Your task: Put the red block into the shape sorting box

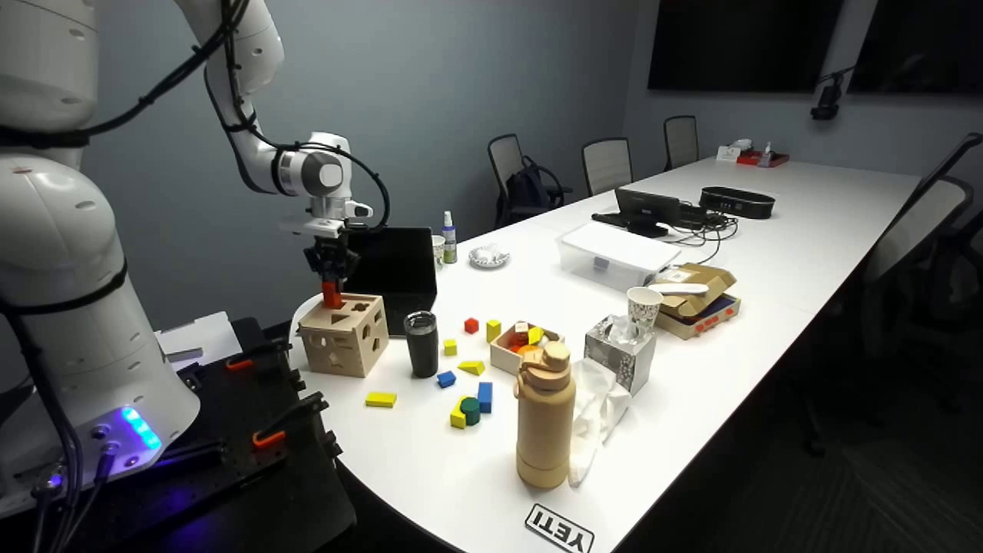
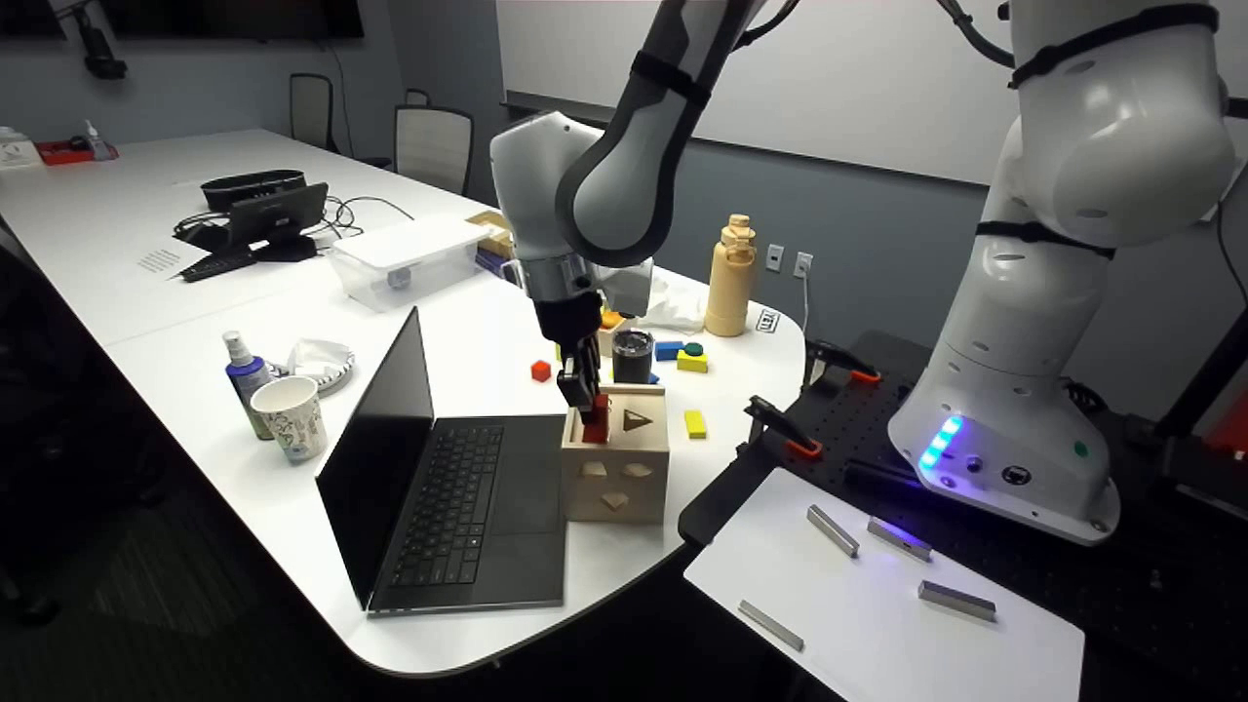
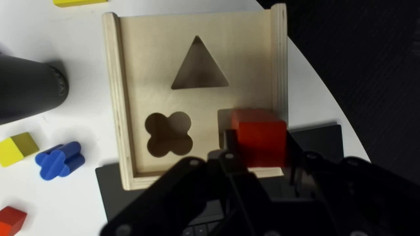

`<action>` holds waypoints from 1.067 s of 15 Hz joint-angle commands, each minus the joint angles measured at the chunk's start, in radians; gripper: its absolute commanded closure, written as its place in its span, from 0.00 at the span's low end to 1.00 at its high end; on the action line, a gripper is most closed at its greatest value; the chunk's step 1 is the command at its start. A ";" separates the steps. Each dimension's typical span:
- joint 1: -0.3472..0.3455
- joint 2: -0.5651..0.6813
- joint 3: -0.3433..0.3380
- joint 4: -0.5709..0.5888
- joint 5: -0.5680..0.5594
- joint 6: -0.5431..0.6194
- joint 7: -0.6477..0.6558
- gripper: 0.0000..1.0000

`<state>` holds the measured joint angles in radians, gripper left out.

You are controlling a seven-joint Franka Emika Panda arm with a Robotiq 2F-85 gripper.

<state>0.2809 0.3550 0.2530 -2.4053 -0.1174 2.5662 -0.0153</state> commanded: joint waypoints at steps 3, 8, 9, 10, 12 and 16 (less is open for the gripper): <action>0.035 0.007 -0.018 -0.003 -0.056 0.024 0.022 0.92; 0.040 0.005 -0.025 0.004 -0.097 0.017 0.019 0.92; 0.038 0.003 -0.027 0.002 -0.104 0.022 0.015 0.92; 0.037 0.004 -0.029 0.004 -0.108 0.021 0.013 0.92; 0.035 0.006 -0.031 0.008 -0.114 0.017 0.010 0.92; 0.030 0.014 -0.028 0.014 -0.119 0.028 -0.004 0.92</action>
<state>0.3004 0.3642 0.2350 -2.3983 -0.2191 2.5738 -0.0149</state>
